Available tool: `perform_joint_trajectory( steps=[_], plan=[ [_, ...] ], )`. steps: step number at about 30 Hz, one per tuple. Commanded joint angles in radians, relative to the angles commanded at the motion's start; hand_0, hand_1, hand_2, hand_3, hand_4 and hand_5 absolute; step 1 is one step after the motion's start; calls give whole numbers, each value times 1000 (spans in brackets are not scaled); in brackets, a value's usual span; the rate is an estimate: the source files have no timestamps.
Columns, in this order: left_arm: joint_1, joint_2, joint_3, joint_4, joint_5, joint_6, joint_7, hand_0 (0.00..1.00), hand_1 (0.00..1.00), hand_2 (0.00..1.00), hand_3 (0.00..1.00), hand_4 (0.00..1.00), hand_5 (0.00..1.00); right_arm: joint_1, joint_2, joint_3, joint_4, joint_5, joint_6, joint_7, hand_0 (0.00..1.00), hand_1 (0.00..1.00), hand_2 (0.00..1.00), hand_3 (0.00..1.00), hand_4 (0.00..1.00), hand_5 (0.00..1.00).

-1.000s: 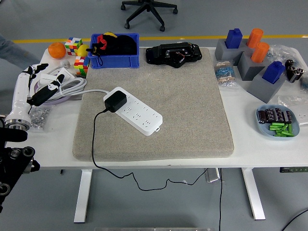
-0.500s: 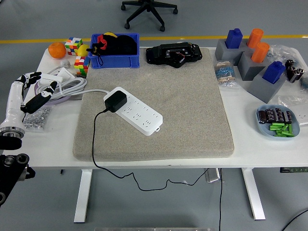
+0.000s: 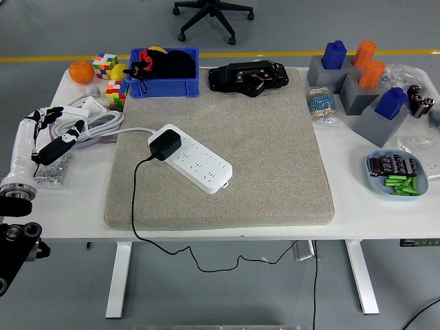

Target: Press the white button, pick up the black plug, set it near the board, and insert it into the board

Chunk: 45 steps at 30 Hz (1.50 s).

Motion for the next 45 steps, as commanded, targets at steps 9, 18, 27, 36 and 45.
perform_joint_trajectory(
  steps=[9, 18, 27, 36, 45],
  plan=[
    [9, 8, 21, 3, -36, -18, 20, 792, 771, 742, 719, 817, 459, -6, 7, 12, 0, -2, 0, 0, 697, 638, 648, 591, 670, 415],
    [17, 10, 22, -6, -38, -18, 0, 794, 765, 741, 720, 816, 459, -11, 22, 26, 0, -5, 2, 0, 697, 638, 649, 591, 670, 415],
    [11, 16, 23, -9, -39, -22, 2, 792, 760, 742, 711, 805, 458, -6, 20, 25, -3, -4, 1, 1, 697, 639, 648, 592, 670, 416],
    [19, 21, 22, -16, -37, -26, 4, 792, 759, 741, 710, 805, 459, -8, 31, 24, -4, -3, 4, 0, 697, 639, 648, 592, 670, 416],
    [22, 20, 19, -15, -42, -27, 1, 792, 755, 741, 707, 800, 462, -4, 34, 20, -9, -2, 3, -1, 697, 639, 648, 592, 670, 417]
  ],
)
